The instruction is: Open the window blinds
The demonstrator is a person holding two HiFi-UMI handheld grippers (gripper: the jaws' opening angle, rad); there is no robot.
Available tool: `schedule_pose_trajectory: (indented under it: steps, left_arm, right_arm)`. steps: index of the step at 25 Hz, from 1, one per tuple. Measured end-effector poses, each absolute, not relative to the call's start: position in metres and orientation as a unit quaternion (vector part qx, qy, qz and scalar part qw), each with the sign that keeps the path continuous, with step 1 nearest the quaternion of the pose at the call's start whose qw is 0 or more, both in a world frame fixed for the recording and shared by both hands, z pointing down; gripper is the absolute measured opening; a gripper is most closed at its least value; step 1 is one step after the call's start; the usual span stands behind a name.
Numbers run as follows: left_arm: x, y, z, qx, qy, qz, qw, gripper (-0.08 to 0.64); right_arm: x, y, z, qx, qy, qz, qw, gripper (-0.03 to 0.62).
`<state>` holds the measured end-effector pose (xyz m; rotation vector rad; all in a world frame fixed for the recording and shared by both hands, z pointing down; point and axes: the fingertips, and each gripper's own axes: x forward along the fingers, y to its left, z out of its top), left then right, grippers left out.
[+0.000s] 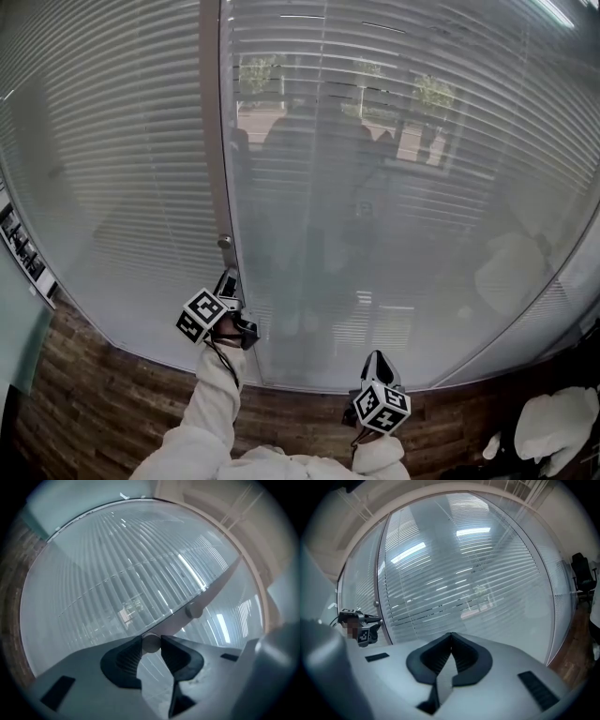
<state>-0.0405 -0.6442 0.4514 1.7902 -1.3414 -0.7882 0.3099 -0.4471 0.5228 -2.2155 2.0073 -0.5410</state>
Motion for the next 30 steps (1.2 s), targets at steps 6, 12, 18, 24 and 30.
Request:
schedule_pose_trajectory:
  steps: [6,12,18,24,30]
  left_arm:
    - [-0.038,-0.627,0.449,0.763,-0.615,0.185,-0.075,0.227]
    - [-0.027,-0.642,0.457,0.583,-0.510,0.466,-0.428,0.236]
    - [-0.026,-0.647,0.453,0.559,-0.488,0.480,-0.468,0.170]
    - [-0.026,-0.644,0.455,0.558,-0.501,0.469,-0.467,0.124]
    - [-0.027,-0.647,0.456,0.634,-0.562,0.384,-0.368,0.122]
  right_arm:
    - [0.298,-0.450,0.524,-0.721,0.668,-0.178,0.046,0.012]
    - [0.286,-0.456,0.523,-0.718,0.672,-0.177,0.050,0.012]
    - [0.291,-0.459,0.526,-0.725,0.663,-0.180,0.050,0.012]
    - [0.289,-0.462,0.527,-0.726,0.662,-0.180,0.048,0.012]
    - [0.285,-0.463,0.533,-0.722,0.664,-0.189,0.042,0.012]
